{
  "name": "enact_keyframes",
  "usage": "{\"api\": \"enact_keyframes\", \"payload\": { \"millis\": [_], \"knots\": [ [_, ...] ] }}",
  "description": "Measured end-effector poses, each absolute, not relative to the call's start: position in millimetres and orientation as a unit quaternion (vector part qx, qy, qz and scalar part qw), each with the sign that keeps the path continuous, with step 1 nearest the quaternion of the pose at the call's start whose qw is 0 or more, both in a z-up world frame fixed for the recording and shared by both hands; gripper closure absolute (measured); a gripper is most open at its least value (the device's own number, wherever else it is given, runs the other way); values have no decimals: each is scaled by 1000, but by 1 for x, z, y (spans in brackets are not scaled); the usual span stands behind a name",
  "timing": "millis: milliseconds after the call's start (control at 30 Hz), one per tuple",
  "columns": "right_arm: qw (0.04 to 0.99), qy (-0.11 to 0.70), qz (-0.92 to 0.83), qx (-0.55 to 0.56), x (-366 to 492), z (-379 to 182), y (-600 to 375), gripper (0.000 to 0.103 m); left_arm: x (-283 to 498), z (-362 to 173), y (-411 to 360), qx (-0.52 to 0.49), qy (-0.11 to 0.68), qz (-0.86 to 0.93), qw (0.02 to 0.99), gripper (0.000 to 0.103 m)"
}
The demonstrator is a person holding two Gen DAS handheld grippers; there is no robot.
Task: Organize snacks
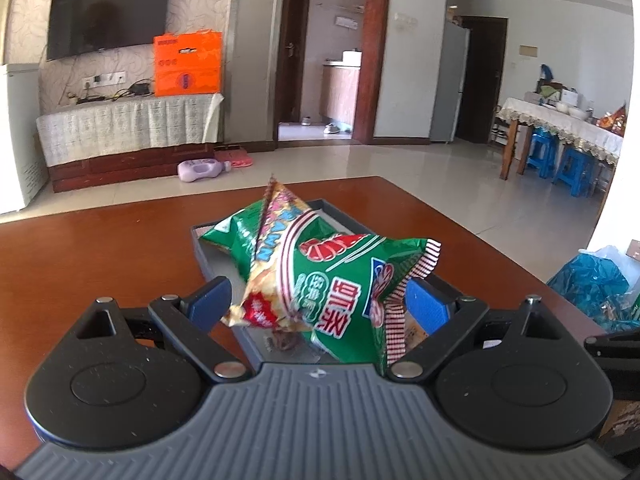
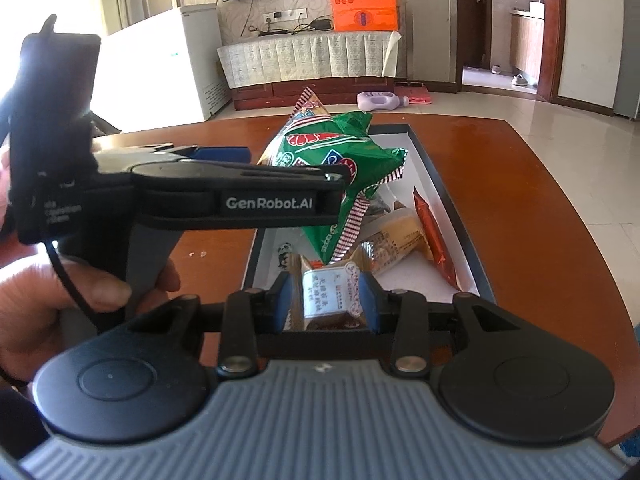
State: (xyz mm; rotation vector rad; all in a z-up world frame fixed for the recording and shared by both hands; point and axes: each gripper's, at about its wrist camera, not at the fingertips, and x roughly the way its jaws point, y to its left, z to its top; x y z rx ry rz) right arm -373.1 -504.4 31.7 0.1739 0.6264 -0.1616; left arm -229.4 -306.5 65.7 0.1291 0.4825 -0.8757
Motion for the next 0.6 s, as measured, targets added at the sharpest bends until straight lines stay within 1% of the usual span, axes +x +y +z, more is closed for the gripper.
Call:
{"api": "enact_keyframes", "payload": {
  "millis": [33, 67, 167, 233, 333, 433, 500, 600],
  "knots": [
    [945, 306, -81, 88, -376, 32, -502, 56, -231, 67, -304, 59, 234, -416, 877, 6],
    [945, 303, -82, 90, -380, 32, -501, 54, -232, 69, -301, 56, 236, -412, 878, 5],
    [948, 290, -86, 104, -393, 36, -496, 52, -239, 74, -294, 62, 249, -383, 888, 5],
    [950, 272, -90, 122, -405, 40, -495, 44, -245, 79, -288, 58, 254, -371, 891, 5],
    [951, 255, -109, 138, -423, 45, -489, 37, -255, 89, -274, 43, 250, -364, 896, 5],
    [952, 258, -120, 111, -438, 51, -475, 36, -280, 102, -260, 30, 228, -358, 905, 0],
    [951, 267, -123, 96, -449, 50, -465, 35, -296, 110, -255, 29, 221, -348, 911, 0],
    [951, 271, -125, 84, -466, 53, -455, 35, -321, 116, -252, 60, 206, -320, 923, 0]
  ]
}}
